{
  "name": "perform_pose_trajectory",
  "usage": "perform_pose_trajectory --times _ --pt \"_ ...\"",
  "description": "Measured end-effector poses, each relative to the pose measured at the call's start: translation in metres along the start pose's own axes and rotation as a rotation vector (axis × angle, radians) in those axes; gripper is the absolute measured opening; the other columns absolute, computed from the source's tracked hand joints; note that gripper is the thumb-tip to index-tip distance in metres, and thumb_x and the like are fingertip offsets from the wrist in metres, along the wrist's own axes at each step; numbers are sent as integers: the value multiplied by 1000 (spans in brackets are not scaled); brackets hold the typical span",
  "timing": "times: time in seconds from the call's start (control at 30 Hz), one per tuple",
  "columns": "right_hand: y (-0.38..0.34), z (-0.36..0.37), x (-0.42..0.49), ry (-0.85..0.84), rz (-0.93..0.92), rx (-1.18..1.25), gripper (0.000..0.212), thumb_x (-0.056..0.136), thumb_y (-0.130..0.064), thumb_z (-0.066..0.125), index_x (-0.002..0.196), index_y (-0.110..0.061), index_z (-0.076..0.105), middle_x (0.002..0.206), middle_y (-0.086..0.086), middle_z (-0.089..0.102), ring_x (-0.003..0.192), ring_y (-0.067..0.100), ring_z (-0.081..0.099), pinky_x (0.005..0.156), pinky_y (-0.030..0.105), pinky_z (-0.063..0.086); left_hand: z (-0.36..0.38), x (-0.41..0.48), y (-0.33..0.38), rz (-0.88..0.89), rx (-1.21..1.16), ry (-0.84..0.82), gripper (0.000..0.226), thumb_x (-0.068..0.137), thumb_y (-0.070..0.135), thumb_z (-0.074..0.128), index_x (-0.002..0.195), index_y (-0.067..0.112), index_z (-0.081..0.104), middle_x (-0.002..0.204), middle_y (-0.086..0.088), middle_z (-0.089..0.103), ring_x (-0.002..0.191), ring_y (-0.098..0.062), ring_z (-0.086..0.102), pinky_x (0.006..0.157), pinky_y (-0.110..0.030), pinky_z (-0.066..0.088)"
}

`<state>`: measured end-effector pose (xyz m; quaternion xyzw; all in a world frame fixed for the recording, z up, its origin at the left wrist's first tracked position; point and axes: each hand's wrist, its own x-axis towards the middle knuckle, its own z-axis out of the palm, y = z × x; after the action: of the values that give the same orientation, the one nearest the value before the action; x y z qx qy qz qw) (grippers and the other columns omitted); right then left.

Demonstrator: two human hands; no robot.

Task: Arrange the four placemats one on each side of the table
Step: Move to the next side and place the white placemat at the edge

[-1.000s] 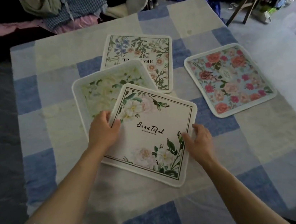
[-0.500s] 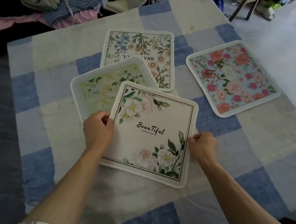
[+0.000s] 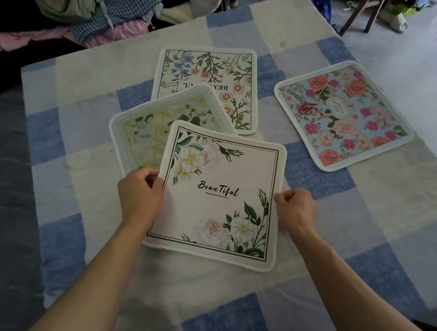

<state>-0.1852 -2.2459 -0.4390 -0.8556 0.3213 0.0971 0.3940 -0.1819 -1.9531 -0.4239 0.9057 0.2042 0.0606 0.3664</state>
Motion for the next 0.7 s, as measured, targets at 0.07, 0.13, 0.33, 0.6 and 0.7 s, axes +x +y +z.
perform_pose_trajectory --times 0.07,0.13,0.33,0.6,0.7 --pt "0 -1 -1 5 11 11 17 88 -19 66 72 -12 68 70 3 69 69 18 65 71 36 56 -3 -4 1 -1 -2 8 14 79 9 66 86 16 76 75 4 70 68 -12 63 66 -17 44" --pt "1 -5 -5 13 -11 26 8 88 -20 67 82 -14 68 76 0 69 75 17 66 75 38 58 -6 -9 4 2 -14 1 14 79 10 66 86 17 76 73 4 70 66 -10 62 64 -13 41" --pt "20 -37 -25 78 -75 8 11 85 -21 68 76 -18 64 68 -4 65 68 13 62 68 33 55 -3 -34 24 91 -42 -11 13 80 9 68 88 14 77 75 4 70 67 -12 62 68 -20 46" --pt "79 -78 -41 103 -47 26 7 85 -19 66 81 -13 66 70 -2 66 67 13 62 58 23 44 21 -94 39 138 -28 -60 14 80 8 68 89 12 78 79 -2 75 69 -14 64 69 -27 51" --pt "102 -88 -43 56 -53 45 7 86 -18 65 81 -13 65 73 1 68 70 16 66 60 25 49 28 -120 39 101 -6 -41 16 79 10 69 92 13 78 83 -2 76 72 -17 66 73 -32 53"
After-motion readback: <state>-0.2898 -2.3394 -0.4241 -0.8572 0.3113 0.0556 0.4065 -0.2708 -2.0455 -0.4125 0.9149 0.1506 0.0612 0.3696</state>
